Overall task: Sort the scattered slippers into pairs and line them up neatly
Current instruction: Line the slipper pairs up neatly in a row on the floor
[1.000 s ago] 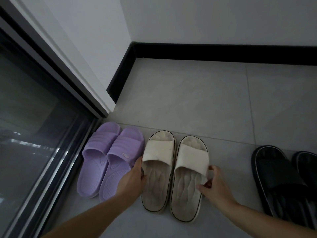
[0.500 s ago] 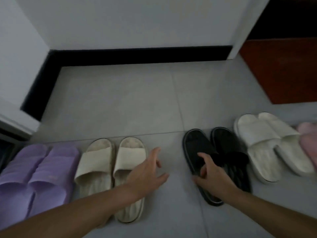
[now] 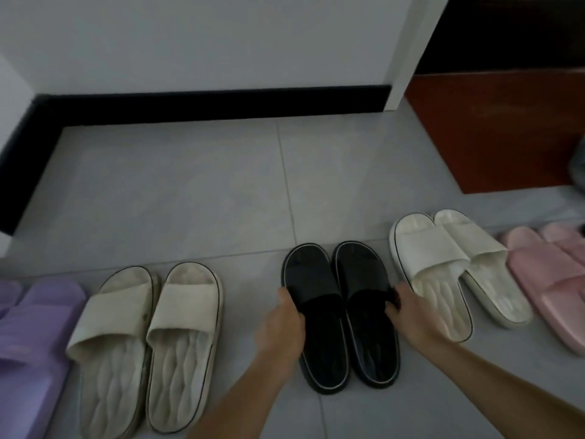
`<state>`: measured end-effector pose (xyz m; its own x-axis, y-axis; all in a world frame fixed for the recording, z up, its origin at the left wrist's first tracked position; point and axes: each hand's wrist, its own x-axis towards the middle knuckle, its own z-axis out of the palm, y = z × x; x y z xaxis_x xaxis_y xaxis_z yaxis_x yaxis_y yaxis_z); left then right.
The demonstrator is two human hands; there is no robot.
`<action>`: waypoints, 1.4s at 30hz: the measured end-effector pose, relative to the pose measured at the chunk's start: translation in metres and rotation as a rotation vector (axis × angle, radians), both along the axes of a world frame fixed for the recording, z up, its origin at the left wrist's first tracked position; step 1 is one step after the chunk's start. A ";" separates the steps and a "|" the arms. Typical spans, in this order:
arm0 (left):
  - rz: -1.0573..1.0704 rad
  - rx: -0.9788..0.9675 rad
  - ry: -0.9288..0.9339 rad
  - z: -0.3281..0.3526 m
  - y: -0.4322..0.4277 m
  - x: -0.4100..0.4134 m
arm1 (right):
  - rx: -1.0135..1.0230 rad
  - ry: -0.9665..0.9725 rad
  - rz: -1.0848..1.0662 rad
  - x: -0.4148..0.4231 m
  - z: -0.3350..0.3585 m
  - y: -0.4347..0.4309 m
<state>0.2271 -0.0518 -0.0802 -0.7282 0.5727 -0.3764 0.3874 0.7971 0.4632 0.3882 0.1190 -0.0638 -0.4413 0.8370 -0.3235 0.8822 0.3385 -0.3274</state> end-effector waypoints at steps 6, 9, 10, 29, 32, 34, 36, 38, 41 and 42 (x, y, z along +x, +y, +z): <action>0.000 -0.045 0.134 -0.004 -0.045 -0.026 | -0.154 0.067 0.088 -0.034 -0.006 -0.029; 0.011 -0.071 0.166 -0.005 -0.059 -0.037 | -0.162 0.153 0.138 -0.041 -0.014 -0.043; 0.014 -0.066 0.167 -0.006 -0.063 -0.039 | -0.169 0.172 0.141 -0.042 -0.015 -0.047; -0.002 -0.120 0.243 -0.002 -0.079 -0.046 | -0.125 0.191 0.137 -0.054 -0.015 -0.054; 0.004 -0.079 0.198 0.001 -0.078 -0.046 | -0.130 0.185 0.118 -0.054 -0.016 -0.054; -0.011 -0.094 0.208 0.004 -0.077 -0.048 | -0.146 0.178 0.116 -0.053 -0.017 -0.053; -0.061 -0.169 0.232 0.012 -0.072 -0.054 | -0.189 0.162 0.120 -0.054 -0.019 -0.050; -0.102 -0.208 0.177 0.027 -0.062 -0.060 | -0.228 0.149 0.146 -0.051 -0.018 -0.044; -0.170 -0.105 0.046 0.059 -0.038 -0.059 | -0.189 0.245 0.237 -0.035 -0.012 -0.030; -0.179 -0.040 -0.005 0.070 -0.032 -0.053 | -0.150 0.297 0.238 -0.031 -0.009 -0.024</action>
<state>0.1743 -0.0836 -0.0106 -0.6138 0.6776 -0.4050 0.5225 0.7333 0.4351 0.3576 0.0948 -0.0724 -0.7093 0.6537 -0.2637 0.6448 0.4506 -0.6174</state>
